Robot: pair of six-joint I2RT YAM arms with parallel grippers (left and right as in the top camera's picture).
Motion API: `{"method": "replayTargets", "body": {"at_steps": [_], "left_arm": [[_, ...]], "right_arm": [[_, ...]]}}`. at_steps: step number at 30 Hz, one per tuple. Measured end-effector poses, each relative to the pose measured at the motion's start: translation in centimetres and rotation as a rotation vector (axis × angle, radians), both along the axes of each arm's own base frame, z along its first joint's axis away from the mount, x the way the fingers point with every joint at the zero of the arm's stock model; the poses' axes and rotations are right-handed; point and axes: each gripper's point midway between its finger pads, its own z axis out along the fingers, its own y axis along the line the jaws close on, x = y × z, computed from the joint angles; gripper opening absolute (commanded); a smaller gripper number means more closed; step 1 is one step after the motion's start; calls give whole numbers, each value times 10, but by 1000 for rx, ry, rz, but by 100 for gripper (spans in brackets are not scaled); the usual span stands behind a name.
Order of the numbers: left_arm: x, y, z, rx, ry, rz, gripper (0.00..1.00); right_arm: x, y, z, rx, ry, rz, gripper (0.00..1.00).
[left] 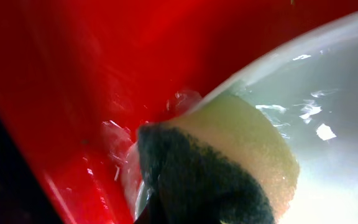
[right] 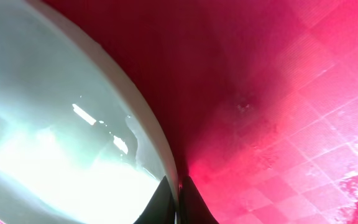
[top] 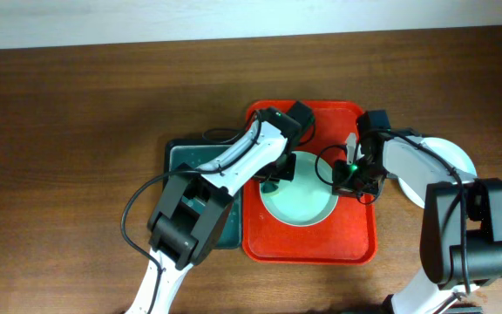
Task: Clean dirty plates on tray and stack at the side
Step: 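Scrub the plate's green smear with the sponge in the left gripper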
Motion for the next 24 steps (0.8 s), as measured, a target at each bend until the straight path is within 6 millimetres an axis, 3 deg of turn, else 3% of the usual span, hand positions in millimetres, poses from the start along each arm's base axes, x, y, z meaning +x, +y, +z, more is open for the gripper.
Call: {"method": "replayTargets", "body": {"at_steps": [5,11,15,24], "left_arm": [[2,-10,0,-24,-20,-11,0],[11,-62,5,-276,-22,-30,0],[3,-91,10,-375,-14,-73,0],[-12,-100,8,-394,34,-93,0]], "right_arm": [[0,0,0,0,0,0,4],[0,0,0,0,0,0,4],[0,0,0,0,1,-2,4],[-1,0,0,3,4,-1,4]]}}
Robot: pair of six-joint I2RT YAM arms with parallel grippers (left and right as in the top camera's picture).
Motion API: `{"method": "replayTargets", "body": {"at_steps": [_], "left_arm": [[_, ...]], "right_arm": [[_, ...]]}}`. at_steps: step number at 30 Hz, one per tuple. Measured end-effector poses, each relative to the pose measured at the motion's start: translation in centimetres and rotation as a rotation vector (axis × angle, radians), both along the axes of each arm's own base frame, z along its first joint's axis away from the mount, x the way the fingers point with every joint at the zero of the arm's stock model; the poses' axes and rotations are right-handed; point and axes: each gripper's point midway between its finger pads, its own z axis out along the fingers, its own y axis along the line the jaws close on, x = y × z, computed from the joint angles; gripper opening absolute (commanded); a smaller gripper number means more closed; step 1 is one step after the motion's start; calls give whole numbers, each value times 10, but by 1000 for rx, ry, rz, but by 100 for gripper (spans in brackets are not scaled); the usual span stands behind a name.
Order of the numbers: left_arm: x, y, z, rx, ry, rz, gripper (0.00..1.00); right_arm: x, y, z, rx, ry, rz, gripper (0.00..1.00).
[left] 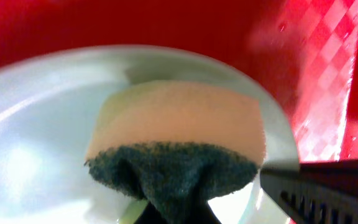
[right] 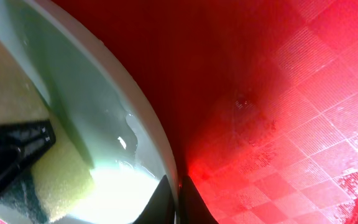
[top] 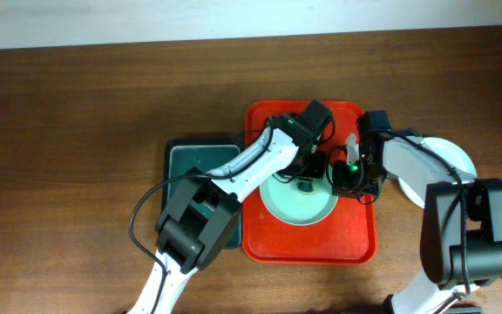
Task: Clean dirty plates on tray and stack at the side
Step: 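Scrub the plate's green smear with the sponge in the left gripper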
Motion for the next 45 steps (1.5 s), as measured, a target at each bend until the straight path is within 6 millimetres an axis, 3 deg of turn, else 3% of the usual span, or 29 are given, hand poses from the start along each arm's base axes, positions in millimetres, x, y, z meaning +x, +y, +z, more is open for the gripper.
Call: {"method": "replayTargets", "body": {"at_steps": [6,10,13,17,20,25,30,33,35,41,45], "left_arm": [[-39,17,-12,67,148,-21,0],[-47,35,-12,148,165,-15,0],[-44,57,-12,260,139,2,0],[-19,97,-12,399,69,66,0],[-2,107,-11,409,29,105,0],[9,93,-12,363,-24,110,0],[24,44,-8,165,-80,98,0],[9,12,-6,66,-54,45,0],[-4,1,-6,37,-20,18,0],[-34,-2,-7,7,121,-20,0],[-44,18,-9,73,178,-16,0]], "right_arm": [[-4,1,0,5,11,16,4],[-5,1,0,5,9,23,4],[-5,1,0,9,9,25,4],[-5,1,0,9,10,25,4],[-5,5,0,22,8,29,4],[-6,5,0,18,11,28,4],[-6,2,-1,12,16,20,4],[-6,2,-1,11,15,20,4],[-6,2,-1,12,16,19,4],[-6,2,-1,11,16,18,4],[-6,2,-1,11,16,18,4]]}}
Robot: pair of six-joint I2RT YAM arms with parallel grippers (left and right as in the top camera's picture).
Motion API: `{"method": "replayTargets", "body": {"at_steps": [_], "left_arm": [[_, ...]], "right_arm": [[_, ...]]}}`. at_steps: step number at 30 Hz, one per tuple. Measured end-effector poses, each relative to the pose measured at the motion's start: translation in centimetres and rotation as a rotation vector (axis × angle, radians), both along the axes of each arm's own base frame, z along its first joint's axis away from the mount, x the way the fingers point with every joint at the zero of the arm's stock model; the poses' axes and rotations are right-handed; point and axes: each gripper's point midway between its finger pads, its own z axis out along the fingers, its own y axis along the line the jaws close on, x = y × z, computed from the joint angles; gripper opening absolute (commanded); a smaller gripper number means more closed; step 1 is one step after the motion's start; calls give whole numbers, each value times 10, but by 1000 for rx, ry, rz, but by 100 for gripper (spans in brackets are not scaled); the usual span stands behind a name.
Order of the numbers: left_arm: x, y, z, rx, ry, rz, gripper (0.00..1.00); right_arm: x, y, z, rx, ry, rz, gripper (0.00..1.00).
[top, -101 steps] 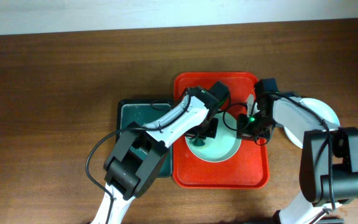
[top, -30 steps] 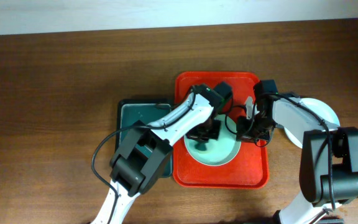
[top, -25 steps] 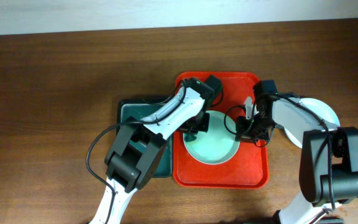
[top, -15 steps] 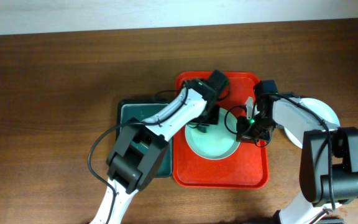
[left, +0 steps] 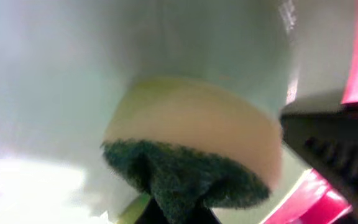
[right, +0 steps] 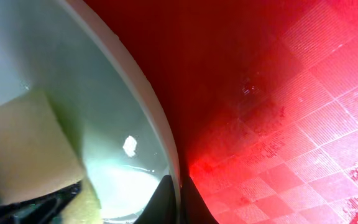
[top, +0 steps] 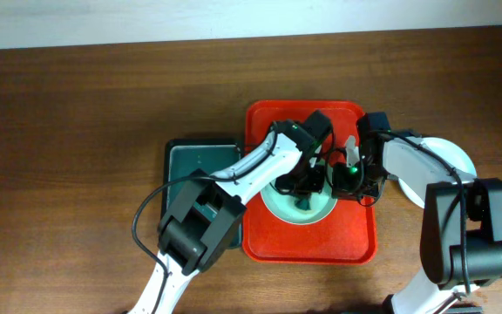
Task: Clean dirty plates on tray and stack at the side
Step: 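Scrub the plate's green smear with the sponge in the left gripper, then put the sponge back into the black tray with the left gripper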
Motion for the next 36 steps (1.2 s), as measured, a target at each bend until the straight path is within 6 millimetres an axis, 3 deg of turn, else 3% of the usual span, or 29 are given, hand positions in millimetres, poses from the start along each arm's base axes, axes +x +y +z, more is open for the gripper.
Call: {"method": "replayTargets", "body": {"at_steps": [6,12,15,19,22,24,27,30,33,34,35,36], "left_arm": [[10,60,-3,242,-29,32,0],[38,90,5,313,-111,86,0],[47,97,38,290,-180,112,0],[51,113,118,214,-309,165,0],[48,144,174,204,-400,223,0],[46,168,187,242,-416,258,0],[52,194,169,314,-408,298,0],[52,212,116,374,-361,315,0],[38,224,68,406,-289,318,2],[33,229,53,414,-269,322,11],[31,231,47,417,-258,324,29],[28,233,41,417,-244,330,52]], "right_arm": [[0,0,0,0,-1,1,4],[0,0,0,0,0,0,4],[0,0,0,0,2,0,4],[-1,0,0,0,3,0,4],[-1,0,0,0,3,1,5],[-1,0,0,0,3,1,4],[-1,0,0,0,3,1,4],[-1,0,0,0,4,1,4],[-1,0,0,0,6,1,4],[-1,0,0,0,6,0,4],[-1,0,0,0,6,0,4],[-1,0,0,0,6,0,4]]}}
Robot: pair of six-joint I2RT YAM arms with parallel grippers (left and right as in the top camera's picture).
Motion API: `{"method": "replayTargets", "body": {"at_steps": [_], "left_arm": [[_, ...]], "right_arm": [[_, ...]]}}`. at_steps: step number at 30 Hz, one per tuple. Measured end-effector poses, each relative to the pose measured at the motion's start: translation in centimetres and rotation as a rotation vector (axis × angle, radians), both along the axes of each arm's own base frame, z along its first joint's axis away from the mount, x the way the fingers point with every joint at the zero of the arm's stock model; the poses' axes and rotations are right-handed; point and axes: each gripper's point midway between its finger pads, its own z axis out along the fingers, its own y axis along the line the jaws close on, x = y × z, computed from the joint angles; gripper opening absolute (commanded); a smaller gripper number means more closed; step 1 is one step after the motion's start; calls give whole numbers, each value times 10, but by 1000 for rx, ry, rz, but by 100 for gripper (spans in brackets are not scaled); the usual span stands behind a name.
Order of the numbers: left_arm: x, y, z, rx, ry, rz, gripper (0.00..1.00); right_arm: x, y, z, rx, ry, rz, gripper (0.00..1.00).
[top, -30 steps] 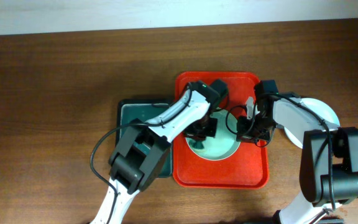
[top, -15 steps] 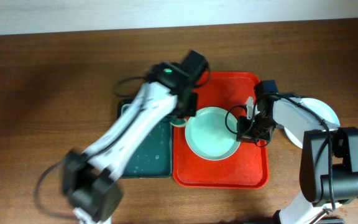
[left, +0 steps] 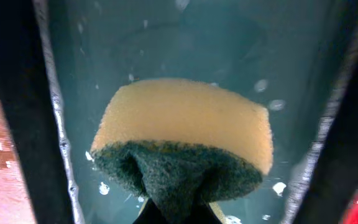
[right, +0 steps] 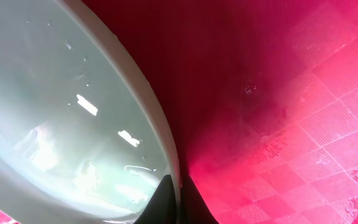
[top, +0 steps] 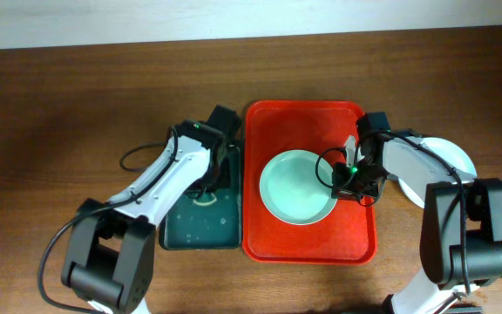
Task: Clean dirty plates on tray and stack at the side
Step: 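Put the sponge back into the black tray with the left gripper, then lift the plate with the right gripper and tilt it over the black tray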
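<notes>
A pale green plate (top: 296, 187) lies in the red tray (top: 356, 244). My right gripper (top: 344, 185) is shut on the plate's right rim; in the right wrist view the rim (right: 160, 134) runs between the dark fingertips (right: 164, 202). My left gripper (top: 207, 185) is over the dark basin of water (top: 200, 222), shut on a yellow sponge (left: 182, 121) with a dark green scouring side (left: 173, 174). The sponge hangs just above or at the water. White plates (top: 456, 161) sit at the right of the tray.
The basin stands against the tray's left edge. Brown wooden table (top: 77, 113) spreads to the left and far side. A pale wall strip runs along the far edge. Cables loop beside both arms.
My left gripper has moved with the sponge from the plate's right part to the basin at the left. The plate is bare now. My right gripper still pinches the rim.
The sponge was at the plate's left edge, then on its upper right part, then lower on its right side beside my right gripper. Throughout, my right gripper held the rim. Now the sponge is over the water basin.
</notes>
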Motion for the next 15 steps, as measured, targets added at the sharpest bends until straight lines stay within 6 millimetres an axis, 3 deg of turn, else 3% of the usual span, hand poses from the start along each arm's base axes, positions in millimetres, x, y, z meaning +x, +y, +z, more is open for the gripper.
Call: {"method": "replayTargets", "body": {"at_steps": [2,5,8,11,12,15], "left_arm": [[0,1,-1,-12,8,2,77],[-2,3,1,-31,31,10,79],[-1,8,17,-53,28,31,86],[2,17,50,-86,-22,50,93],[4,23,69,-104,-64,64,98],[5,45,119,-148,-192,102,100]], "right_arm": [[0,0,0,0,0,0,9],[-1,-1,0,-4,4,2,12],[-3,-1,-1,-7,8,5,4],[-4,-1,1,-8,17,13,4],[-7,-3,2,-16,31,16,4],[-17,-8,16,-44,68,33,4]]}}
